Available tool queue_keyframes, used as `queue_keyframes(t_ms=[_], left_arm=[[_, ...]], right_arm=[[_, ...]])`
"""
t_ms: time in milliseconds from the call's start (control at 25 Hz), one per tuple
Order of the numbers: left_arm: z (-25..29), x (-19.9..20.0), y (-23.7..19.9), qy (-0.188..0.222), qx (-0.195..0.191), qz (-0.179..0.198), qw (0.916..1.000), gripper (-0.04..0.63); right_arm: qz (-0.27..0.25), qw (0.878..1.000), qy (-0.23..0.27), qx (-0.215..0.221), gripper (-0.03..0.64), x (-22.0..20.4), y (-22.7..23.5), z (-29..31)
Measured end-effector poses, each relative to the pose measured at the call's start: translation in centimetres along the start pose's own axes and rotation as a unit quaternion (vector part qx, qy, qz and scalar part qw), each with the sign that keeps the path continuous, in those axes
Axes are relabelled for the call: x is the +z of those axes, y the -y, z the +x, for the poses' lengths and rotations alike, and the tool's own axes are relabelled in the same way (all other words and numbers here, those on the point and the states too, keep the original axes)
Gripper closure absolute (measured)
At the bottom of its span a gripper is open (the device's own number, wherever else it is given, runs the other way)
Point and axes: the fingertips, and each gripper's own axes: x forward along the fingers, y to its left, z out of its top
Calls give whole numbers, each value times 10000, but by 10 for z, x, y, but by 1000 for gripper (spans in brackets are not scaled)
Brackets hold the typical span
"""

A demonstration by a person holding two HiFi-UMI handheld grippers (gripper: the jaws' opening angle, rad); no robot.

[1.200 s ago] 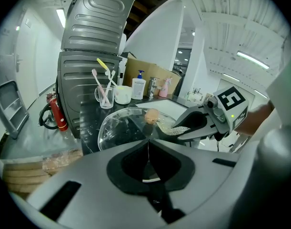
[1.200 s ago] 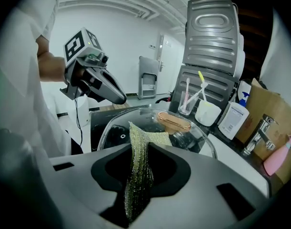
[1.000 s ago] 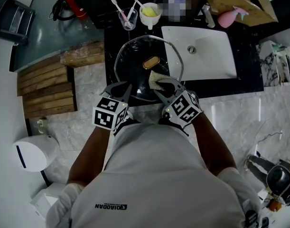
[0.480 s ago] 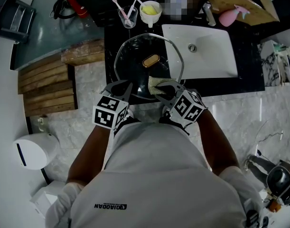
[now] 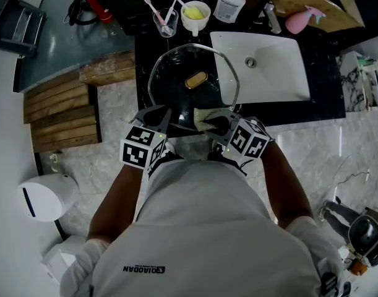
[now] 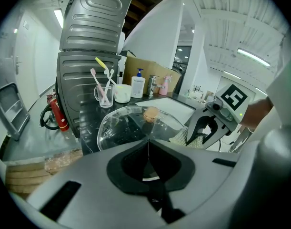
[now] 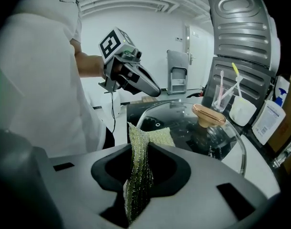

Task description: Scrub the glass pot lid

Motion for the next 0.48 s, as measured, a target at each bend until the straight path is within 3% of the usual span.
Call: queue_keyframes(t_ms=[480], left_arm=[[3,1,-7,14,53,-84,9999,577]], right_arm=[[-111,9966,-374,719,514,-12,-27,0]])
